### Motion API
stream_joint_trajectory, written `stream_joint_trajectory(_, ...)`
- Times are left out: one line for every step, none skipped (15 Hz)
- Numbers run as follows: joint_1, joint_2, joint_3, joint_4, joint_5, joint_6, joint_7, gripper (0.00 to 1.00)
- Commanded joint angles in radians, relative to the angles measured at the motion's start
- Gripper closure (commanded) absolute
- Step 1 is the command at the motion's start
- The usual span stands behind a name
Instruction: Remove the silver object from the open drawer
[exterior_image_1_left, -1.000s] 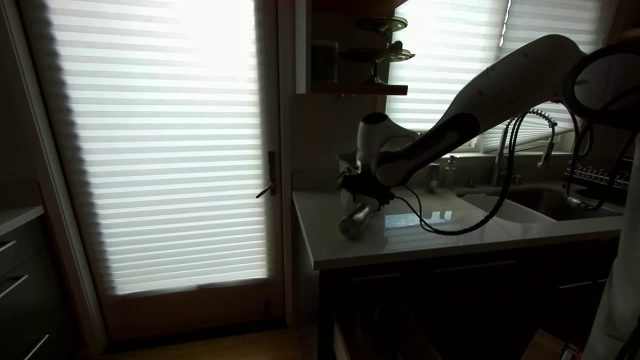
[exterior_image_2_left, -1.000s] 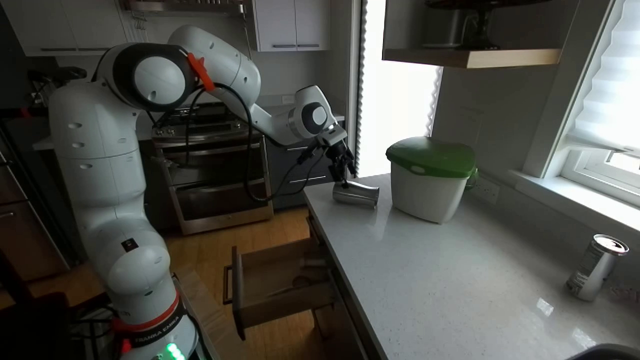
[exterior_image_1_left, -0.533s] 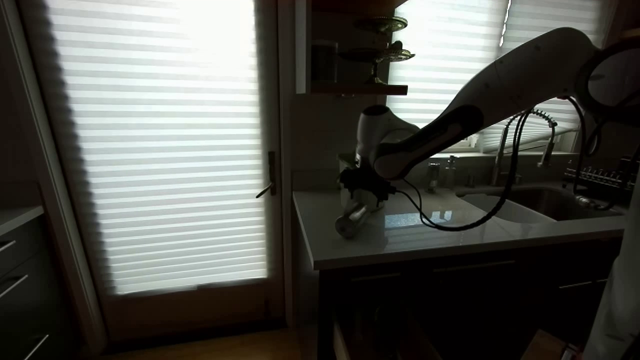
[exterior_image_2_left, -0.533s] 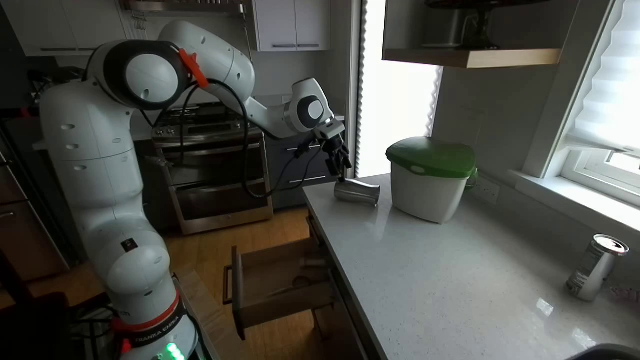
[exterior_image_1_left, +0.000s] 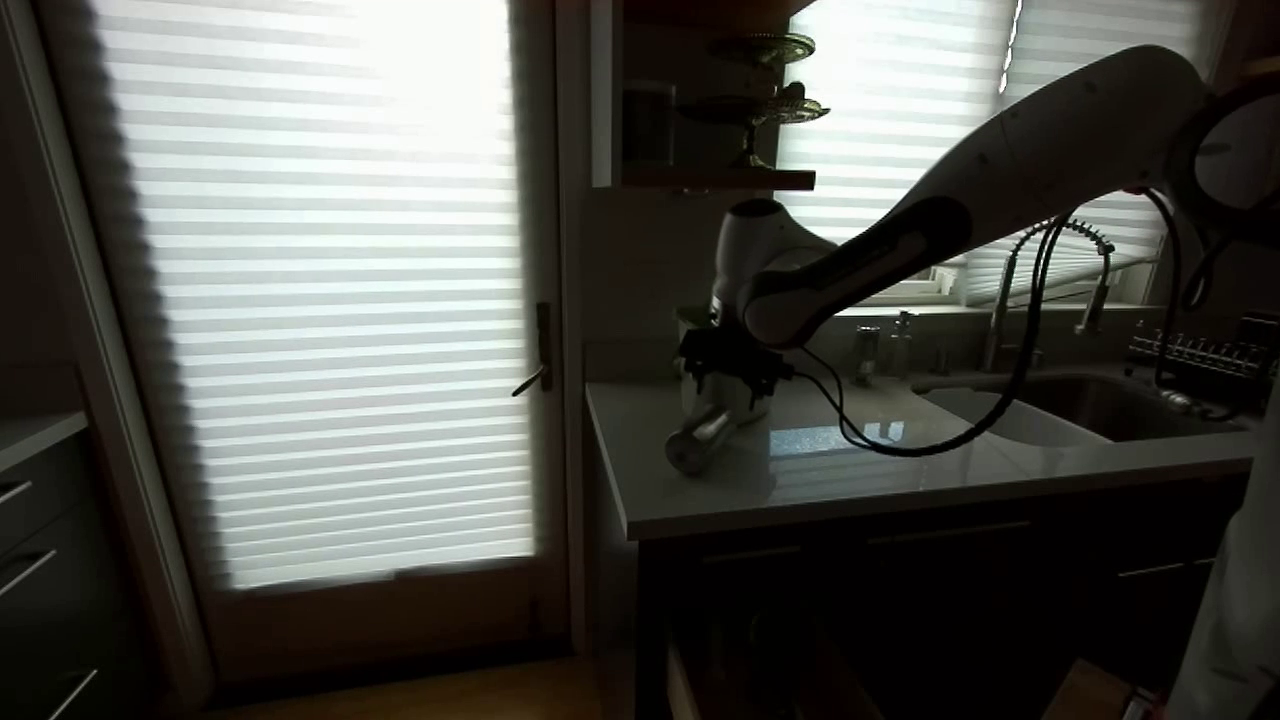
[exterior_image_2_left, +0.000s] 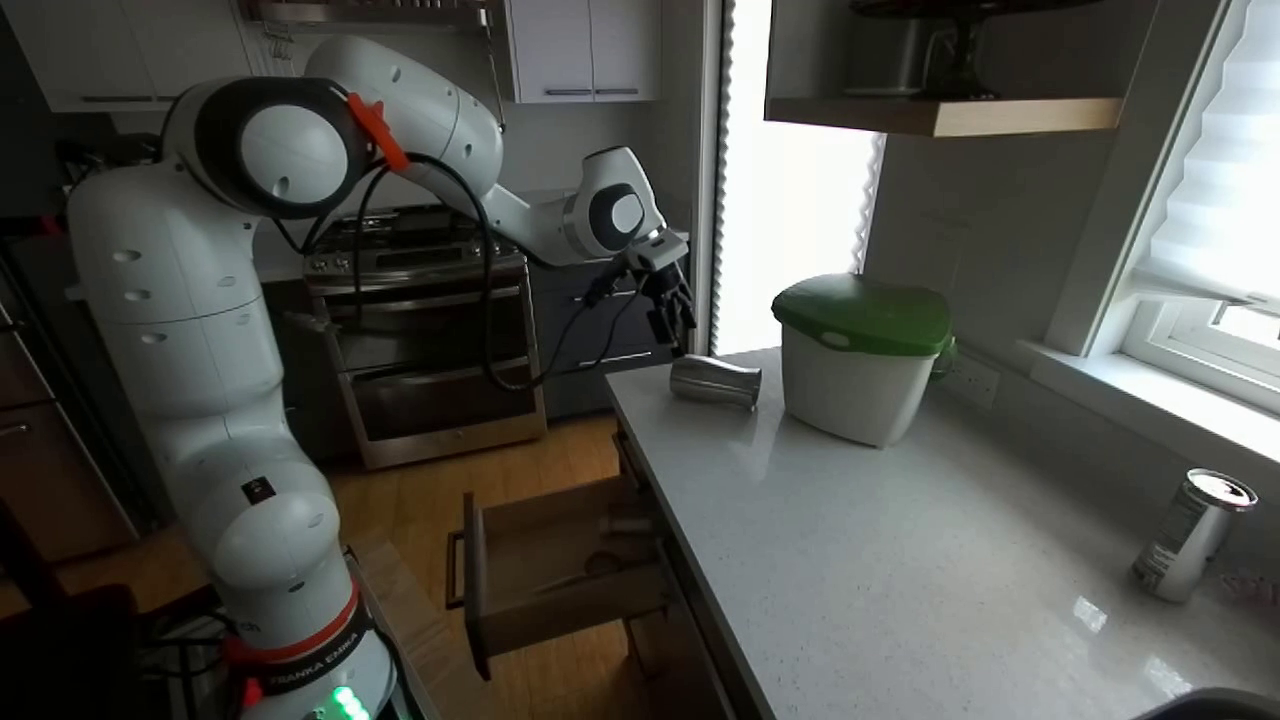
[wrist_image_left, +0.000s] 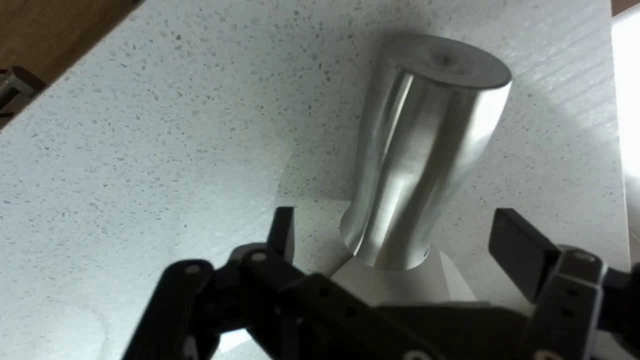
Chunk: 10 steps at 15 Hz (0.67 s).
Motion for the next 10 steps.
stream_joint_trajectory(-0.013,-0.049,0.022,-0.015,0.064,-0.052,-0.074,0.0)
stream_joint_trajectory(-0.012,-0.08,0.027,-0.03,0.096,-0.063,-0.125,0.0)
stream_joint_trajectory(-0.013,-0.105,0.031,-0.04,0.111,-0.078,-0.167,0.0)
stream_joint_trajectory(-0.013,-0.137,0.035,-0.052,0.131,-0.1,-0.233,0.0)
stream_joint_trajectory(-0.014,-0.173,0.038,-0.068,0.155,-0.119,-0.31,0.0)
stream_joint_trajectory(-0.014,-0.205,0.04,-0.076,0.186,-0.147,-0.39,0.0)
stream_joint_trajectory(-0.014,-0.236,0.042,-0.083,0.212,-0.188,-0.466,0.0)
stream_joint_trajectory(-0.016,-0.265,0.044,-0.087,0.222,-0.234,-0.519,0.0)
stream_joint_trajectory(-0.016,-0.301,0.046,-0.099,0.24,-0.283,-0.58,0.0)
stream_joint_trajectory(-0.019,-0.337,0.051,-0.11,0.237,-0.333,-0.629,0.0)
